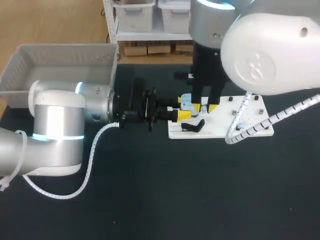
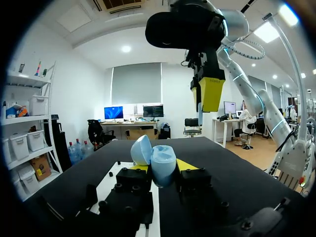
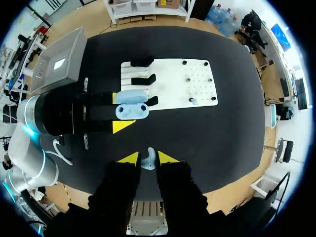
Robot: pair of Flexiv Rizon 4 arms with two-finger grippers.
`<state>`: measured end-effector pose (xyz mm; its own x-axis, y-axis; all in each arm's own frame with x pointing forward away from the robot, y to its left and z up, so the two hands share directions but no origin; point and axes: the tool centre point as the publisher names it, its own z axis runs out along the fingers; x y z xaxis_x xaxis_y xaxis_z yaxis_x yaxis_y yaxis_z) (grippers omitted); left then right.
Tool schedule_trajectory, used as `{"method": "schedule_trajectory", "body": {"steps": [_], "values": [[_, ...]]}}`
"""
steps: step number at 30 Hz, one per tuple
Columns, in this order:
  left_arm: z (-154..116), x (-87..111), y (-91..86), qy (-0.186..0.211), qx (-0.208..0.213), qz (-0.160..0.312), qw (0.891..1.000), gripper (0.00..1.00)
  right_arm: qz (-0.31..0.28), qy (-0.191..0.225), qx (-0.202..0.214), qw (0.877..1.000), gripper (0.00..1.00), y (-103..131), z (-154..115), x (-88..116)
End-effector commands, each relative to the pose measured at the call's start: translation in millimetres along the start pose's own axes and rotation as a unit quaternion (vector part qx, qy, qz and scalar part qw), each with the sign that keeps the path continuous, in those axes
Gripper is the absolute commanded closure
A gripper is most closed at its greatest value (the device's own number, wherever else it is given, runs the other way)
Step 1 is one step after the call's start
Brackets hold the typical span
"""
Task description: Pick up each earbud case from the left stands, insert the matching earbuds, close the lid, and place the case in the box.
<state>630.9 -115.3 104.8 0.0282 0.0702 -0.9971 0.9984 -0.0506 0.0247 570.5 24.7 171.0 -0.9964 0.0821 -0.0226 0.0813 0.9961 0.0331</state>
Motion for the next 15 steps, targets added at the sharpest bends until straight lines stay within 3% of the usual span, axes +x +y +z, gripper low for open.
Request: {"method": "schedule_trajectory", "body": {"steps": [1, 5, 15], "values": [[0.3, 0.9, -1.8, -0.002, -0.004, 0.002, 1.0, 1.0, 0.001, -0.002, 0.0, 1.0, 1.0, -0.5, 0.3, 0.9], [0.3, 0.9, -1.8, -0.002, -0.004, 0.002, 1.0, 1.0, 0.001, -0.002, 0.0, 1.0, 1.0, -0.5, 0.3, 0.9], [0.3, 0.9, -1.8, -0.002, -0.004, 0.002, 1.0, 1.0, 0.087, 0.009, 0.006, 0.996, 1.0, 10.2, 1.7, -16.7]]}}
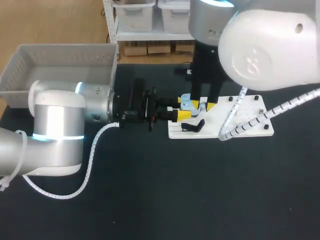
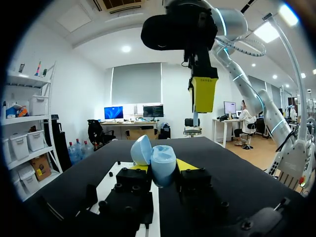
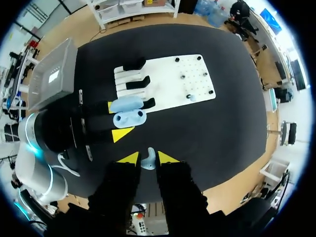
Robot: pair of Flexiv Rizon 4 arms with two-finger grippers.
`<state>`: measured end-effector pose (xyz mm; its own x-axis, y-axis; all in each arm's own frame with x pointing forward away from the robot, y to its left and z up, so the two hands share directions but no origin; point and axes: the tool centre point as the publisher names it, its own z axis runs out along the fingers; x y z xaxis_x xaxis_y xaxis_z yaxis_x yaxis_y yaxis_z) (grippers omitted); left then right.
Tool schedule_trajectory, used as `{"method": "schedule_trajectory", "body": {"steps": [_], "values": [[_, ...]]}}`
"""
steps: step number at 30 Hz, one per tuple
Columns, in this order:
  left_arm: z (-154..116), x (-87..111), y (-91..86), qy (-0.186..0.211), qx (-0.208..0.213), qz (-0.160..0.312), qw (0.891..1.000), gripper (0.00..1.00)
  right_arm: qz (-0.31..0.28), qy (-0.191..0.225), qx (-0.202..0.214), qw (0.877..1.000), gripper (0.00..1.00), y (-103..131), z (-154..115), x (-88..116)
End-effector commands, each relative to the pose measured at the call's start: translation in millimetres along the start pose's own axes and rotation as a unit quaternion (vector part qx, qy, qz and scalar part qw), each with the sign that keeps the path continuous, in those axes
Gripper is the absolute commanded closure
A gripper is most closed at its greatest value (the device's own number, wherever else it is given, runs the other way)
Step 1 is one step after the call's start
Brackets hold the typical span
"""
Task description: Pick up each earbud case from the left stands, insert the matching earbuds, close the lid, and place the case in the box.
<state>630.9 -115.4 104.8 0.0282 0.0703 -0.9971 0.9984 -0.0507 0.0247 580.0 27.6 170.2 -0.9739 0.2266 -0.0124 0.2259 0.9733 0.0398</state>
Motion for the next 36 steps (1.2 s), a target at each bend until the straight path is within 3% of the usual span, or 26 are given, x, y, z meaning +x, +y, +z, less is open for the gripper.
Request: {"method": "schedule_trajectory", "body": {"steps": [1, 10, 18, 36], "values": [[0.3, 0.9, -1.8, -0.002, -0.004, 0.002, 1.0, 1.0, 0.025, 0.001, 0.015, 1.0, 1.0, 9.1, 0.8, -8.7], [0.3, 0.9, -1.8, -0.002, -0.004, 0.002, 1.0, 1.0, 0.082, -0.003, 0.06, 0.995, 1.0, 18.8, 3.8, -20.1], [0.3, 0.9, -1.8, -0.002, -0.004, 0.002, 1.0, 1.0, 0.119, -0.013, 0.059, 0.991, 1.0, 21.5, 4.0, -33.2], [0.3, 0.9, -1.8, -0.002, -0.004, 0.002, 1.0, 1.0, 0.133, -0.02, 0.052, 0.99, 1.0, 23.9, 4.8, -34.1]]}}
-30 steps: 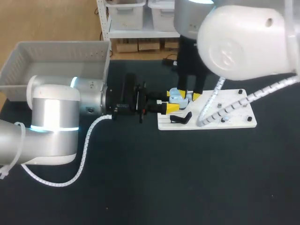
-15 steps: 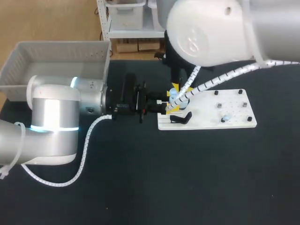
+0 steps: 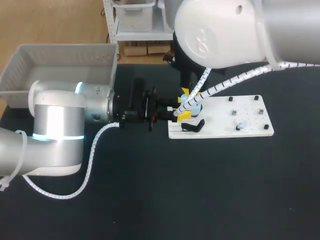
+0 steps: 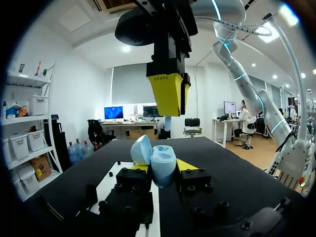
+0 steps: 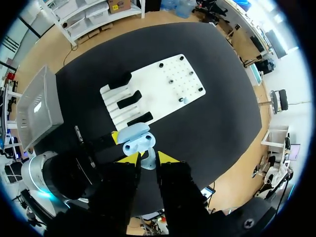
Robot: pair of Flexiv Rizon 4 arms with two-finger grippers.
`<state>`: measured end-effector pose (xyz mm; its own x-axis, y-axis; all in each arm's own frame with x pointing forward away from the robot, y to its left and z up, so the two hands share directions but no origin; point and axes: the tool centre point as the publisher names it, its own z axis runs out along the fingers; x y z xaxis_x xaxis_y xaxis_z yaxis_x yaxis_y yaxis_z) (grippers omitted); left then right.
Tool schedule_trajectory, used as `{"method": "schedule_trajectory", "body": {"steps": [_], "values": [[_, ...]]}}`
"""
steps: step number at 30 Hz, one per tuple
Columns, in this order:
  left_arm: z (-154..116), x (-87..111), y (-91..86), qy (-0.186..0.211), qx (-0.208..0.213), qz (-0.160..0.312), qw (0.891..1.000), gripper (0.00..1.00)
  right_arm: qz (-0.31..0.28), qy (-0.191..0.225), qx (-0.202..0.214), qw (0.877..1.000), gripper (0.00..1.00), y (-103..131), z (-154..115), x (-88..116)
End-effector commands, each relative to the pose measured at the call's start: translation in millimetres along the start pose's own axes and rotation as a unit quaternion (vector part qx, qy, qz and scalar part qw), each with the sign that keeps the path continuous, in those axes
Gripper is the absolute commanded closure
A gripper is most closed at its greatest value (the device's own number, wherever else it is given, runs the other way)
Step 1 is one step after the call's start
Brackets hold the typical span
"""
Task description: Pick up each earbud case from the left stands, insert the matching earbuds, close the lid, and place the case in the box.
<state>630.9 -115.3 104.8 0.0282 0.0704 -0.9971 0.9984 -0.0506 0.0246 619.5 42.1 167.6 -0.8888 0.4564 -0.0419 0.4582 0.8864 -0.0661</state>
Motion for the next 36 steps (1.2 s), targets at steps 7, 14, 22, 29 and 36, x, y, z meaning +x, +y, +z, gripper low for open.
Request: {"method": "schedule_trajectory", "body": {"steps": [7, 14, 22, 29, 36], "values": [[0.3, 0.9, -1.8, -0.002, -0.004, 0.002, 1.0, 1.0, 0.046, -0.015, -0.009, 0.999, 1.0, 4.7, -1.0, 5.3], [0.3, 0.9, -1.8, -0.002, -0.004, 0.002, 1.0, 1.0, 0.072, -0.015, -0.007, 0.997, 1.0, 6.2, -0.1, 5.6], [0.3, 0.9, -1.8, -0.002, -0.004, 0.002, 1.0, 1.0, 0.08, -0.011, 0.004, 0.997, 1.0, 6.9, 8.8, 2.9], [0.3, 0.9, -1.8, -0.002, -0.004, 0.002, 1.0, 1.0, 0.083, -0.008, 0.005, 0.996, 1.0, 9.1, 11.6, -2.2], [0.3, 0.9, -1.8, -0.002, -0.004, 0.002, 1.0, 1.0, 0.088, -0.002, 0.01, 0.996, 1.0, 10.2, 16.1, -4.7]]}}
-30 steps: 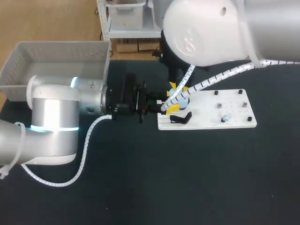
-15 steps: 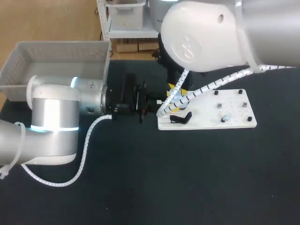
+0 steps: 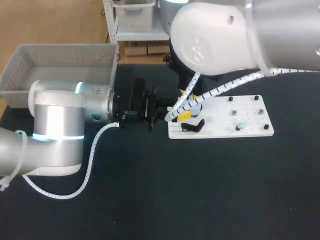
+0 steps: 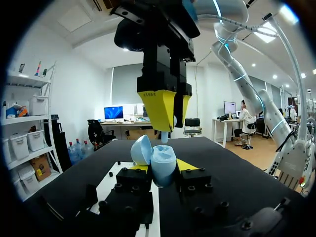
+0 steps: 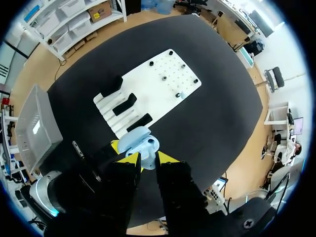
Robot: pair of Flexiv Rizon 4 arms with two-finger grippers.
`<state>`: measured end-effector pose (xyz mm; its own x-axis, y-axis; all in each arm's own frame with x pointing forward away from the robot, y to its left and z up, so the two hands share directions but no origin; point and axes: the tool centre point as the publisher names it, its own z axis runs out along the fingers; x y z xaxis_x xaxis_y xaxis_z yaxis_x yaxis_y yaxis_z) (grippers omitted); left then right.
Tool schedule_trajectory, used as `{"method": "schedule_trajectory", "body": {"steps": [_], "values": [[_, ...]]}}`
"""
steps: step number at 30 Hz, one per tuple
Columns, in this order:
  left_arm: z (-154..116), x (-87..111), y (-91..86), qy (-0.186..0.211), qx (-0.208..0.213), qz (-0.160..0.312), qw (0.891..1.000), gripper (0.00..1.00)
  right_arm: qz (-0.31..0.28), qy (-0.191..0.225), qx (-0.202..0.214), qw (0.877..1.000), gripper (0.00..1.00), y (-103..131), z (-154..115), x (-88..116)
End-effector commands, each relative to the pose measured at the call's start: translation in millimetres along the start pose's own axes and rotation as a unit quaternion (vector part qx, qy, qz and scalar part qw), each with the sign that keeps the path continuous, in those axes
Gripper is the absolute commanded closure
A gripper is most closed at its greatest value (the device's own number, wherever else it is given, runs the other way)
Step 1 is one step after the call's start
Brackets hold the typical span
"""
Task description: Pick up each earbud case from the left stands, insert the matching earbuds, close the lid, and place the case in the box.
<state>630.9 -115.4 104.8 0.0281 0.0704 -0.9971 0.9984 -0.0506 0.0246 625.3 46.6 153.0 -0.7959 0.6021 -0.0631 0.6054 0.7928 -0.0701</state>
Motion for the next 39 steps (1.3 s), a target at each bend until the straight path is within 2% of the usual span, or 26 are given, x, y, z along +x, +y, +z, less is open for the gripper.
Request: {"method": "schedule_trajectory", "body": {"steps": [1, 34, 35, 36, 38, 39], "values": [[0.3, 0.9, -1.8, -0.002, -0.004, 0.002, 1.0, 1.0, 0.001, 0.004, 0.004, 1.0, 1.0, 3.1, 2.2, -1.8], [0.3, 0.9, -1.8, -0.002, -0.004, 0.002, 1.0, 1.0, 0.017, 0.01, 0.012, 1.0, 1.0, -0.6, 19.9, -9.1], [0.3, 0.9, -1.8, -0.002, -0.004, 0.002, 1.0, 1.0, 0.014, 0.009, 0.011, 1.0, 0.88, -0.6, 20.0, -9.2], [0.3, 0.9, -1.8, -0.002, -0.004, 0.002, 1.0, 1.0, 0.013, 0.008, 0.009, 1.0, 0.68, -1.2, 19.2, -8.5], [0.3, 0.9, -1.8, -0.002, -0.004, 0.002, 1.0, 1.0, 0.012, 0.005, 0.002, 1.0, 0.51, -2.9, 16.2, -7.2], [0.3, 0.9, -1.8, -0.002, -0.004, 0.002, 1.0, 1.0, 0.011, 0.002, -0.001, 1.0, 0.32, -4.4, 13.9, -6.6]]}}
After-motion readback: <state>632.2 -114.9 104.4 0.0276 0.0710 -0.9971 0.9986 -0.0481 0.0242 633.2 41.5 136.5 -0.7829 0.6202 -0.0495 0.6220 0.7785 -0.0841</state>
